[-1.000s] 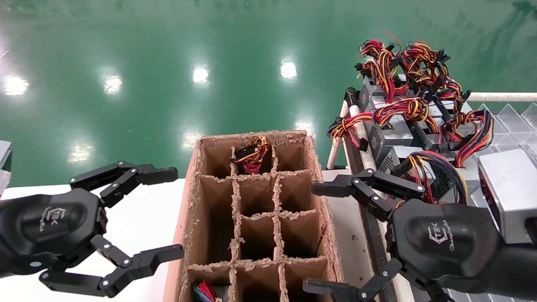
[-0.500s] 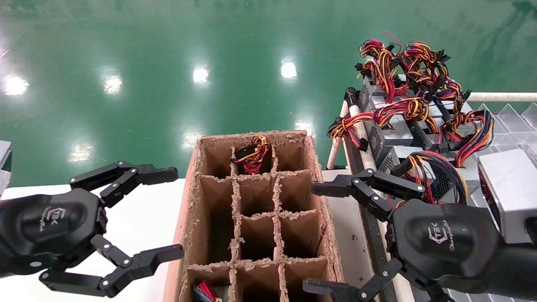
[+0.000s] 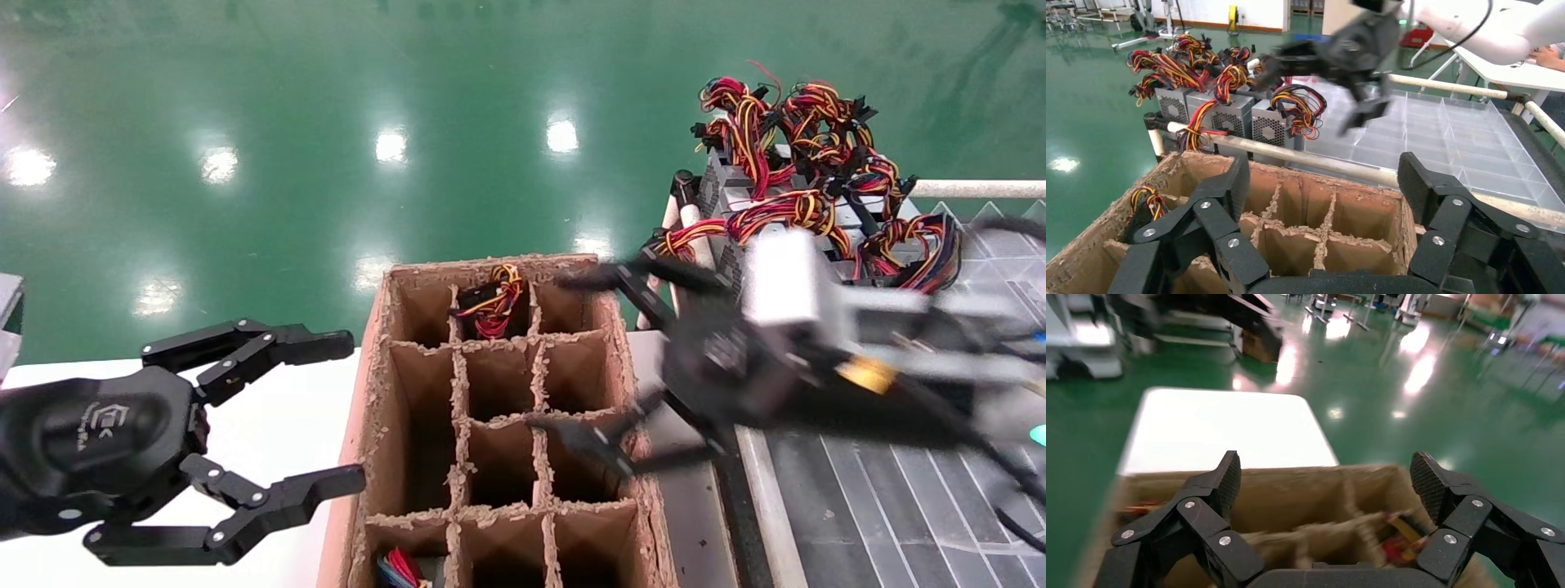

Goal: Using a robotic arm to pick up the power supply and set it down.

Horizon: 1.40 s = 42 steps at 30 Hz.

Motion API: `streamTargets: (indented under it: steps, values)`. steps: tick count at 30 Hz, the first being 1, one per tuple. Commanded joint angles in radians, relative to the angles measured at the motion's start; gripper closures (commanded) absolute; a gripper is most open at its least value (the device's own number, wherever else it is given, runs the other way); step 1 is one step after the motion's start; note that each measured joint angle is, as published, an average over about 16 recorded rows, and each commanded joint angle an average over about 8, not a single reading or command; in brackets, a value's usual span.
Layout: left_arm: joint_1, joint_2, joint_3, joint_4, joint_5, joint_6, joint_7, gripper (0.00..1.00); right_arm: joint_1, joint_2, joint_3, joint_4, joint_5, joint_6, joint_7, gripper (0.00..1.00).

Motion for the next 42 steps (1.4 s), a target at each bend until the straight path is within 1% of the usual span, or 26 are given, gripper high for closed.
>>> streamTargets:
  steps: [1,4,7,12,13,14,15,21,22,23,31,42]
  values:
    - [0.0,0.0,0.0,0.0,0.0,0.0,0.0,1.0,0.055,-0.049,-0.02,-0.041,-0.055,0.012,-0.049,0.0]
    - [0.0,0.0,0.0,0.0,0.0,0.0,0.0,1.0,0.135,-0.121,-0.072,-0.086,-0.189,0.057,-0.122,0.0]
    - [0.0,0.0,0.0,0.0,0.0,0.0,0.0,1.0,0.196,-0.187,-0.119,-0.123,-0.304,0.107,-0.171,0.0]
    - [0.0,0.0,0.0,0.0,0.0,0.0,0.0,1.0,0.256,-0.276,-0.169,-0.197,-0.408,0.159,-0.241,0.0]
    - [0.0,0.0,0.0,0.0,0.0,0.0,0.0,1.0,0.265,-0.29,-0.176,-0.21,-0.424,0.167,-0.258,0.01]
    - [0.0,0.0,0.0,0.0,0.0,0.0,0.0,1.0,0.273,-0.303,-0.183,-0.221,-0.438,0.174,-0.275,0.04]
    - [0.0,0.0,0.0,0.0,0.0,0.0,0.0,1.0,0.281,-0.314,-0.19,-0.23,-0.453,0.18,-0.292,0.14]
    - [0.0,0.0,0.0,0.0,0.0,0.0,0.0,1.0,0.316,-0.357,-0.228,-0.246,-0.533,0.215,-0.376,0.88]
    - [0.0,0.0,0.0,0.0,0.0,0.0,0.0,1.0,0.32,-0.36,-0.233,-0.243,-0.546,0.221,-0.385,0.96]
    - [0.0,0.0,0.0,0.0,0.0,0.0,0.0,1.0,0.324,-0.362,-0.238,-0.241,-0.559,0.227,-0.392,1.0]
    - [0.0,0.0,0.0,0.0,0.0,0.0,0.0,1.0,0.334,-0.377,-0.274,-0.225,-0.647,0.271,-0.415,1.0]
    - [0.0,0.0,0.0,0.0,0.0,0.0,0.0,1.0,0.318,-0.419,-0.307,-0.248,-0.708,0.32,-0.469,1.0]
